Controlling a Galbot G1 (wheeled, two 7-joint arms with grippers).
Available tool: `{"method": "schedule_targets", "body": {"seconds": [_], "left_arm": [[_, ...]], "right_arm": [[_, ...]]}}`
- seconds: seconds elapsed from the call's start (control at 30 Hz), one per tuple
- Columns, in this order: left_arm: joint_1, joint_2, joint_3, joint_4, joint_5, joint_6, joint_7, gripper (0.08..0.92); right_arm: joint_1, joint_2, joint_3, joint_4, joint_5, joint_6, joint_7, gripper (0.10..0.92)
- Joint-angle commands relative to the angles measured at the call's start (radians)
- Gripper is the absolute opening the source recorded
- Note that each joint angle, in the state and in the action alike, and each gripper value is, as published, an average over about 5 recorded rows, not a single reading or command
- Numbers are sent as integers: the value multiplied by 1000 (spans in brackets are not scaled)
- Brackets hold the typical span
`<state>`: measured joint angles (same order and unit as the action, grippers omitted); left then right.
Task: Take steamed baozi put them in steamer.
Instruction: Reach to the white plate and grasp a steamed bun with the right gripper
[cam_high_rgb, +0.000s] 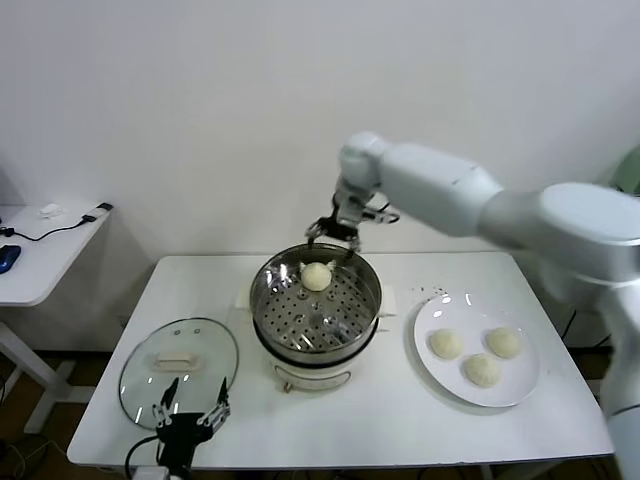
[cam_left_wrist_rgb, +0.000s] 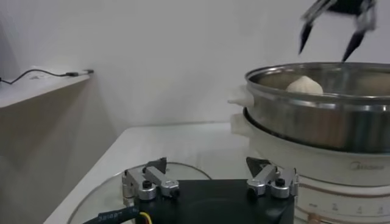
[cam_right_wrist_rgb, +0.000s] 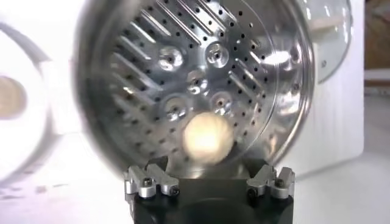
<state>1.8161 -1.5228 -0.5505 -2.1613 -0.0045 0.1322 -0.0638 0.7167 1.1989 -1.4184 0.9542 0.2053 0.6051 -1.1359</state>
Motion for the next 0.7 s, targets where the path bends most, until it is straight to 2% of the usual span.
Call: {"method": "schedule_targets", "body": {"seconds": [0.03, 0.23, 0.37, 0.53, 0.7], "left_arm": [[3, 2, 7, -2, 7, -1, 0, 823], [3, 7, 3, 2, 1, -3, -2, 823], [-1, 4, 3, 3, 0, 0, -1, 823], [1, 2, -1, -1, -2, 1, -1, 823], [7, 2, -13, 1, -6, -1, -3, 823]], "right_arm": [[249, -292, -257, 189, 390, -267, -100, 823], [378, -533, -541, 450, 343, -643, 64, 823], [313, -619, -556, 557, 387, -761, 105, 823], [136, -633, -453, 557, 403, -862, 182, 823], [-70, -614, -295, 480, 362, -920, 226, 823]]}}
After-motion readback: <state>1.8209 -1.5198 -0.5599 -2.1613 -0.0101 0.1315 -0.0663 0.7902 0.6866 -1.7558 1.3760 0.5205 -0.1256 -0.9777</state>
